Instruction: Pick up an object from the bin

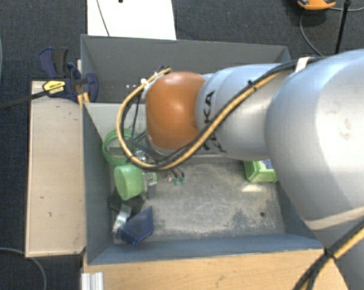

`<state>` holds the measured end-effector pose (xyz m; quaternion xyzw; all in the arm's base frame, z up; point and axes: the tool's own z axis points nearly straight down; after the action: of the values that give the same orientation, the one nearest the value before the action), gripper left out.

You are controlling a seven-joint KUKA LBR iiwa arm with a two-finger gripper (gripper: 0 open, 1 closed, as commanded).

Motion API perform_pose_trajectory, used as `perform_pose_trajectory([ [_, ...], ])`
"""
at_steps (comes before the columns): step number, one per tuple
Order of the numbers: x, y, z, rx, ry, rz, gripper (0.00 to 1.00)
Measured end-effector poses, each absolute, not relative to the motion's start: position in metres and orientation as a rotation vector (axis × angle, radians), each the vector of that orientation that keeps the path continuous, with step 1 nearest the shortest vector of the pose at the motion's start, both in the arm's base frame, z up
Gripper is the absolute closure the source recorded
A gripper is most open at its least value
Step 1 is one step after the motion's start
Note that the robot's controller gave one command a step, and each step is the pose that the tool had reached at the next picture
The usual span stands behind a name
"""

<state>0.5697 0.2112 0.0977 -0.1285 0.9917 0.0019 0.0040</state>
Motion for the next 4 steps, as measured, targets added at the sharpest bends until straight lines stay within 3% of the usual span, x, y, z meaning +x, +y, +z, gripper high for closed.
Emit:
perform_pose_trajectory([
  [1, 0.568, 0.212, 0.109, -0.402, 3.097, 0.006, 1.0],
  [2, 0.574, 0.247, 0.136, -0.334, 3.113, 0.009, 1.0],
  [3, 0.574, 0.247, 0.136, -0.332, 3.113, 0.009, 1.0],
  [4, 0.564, 0.247, 0.189, -0.342, 3.117, 0.006, 1.0],
])
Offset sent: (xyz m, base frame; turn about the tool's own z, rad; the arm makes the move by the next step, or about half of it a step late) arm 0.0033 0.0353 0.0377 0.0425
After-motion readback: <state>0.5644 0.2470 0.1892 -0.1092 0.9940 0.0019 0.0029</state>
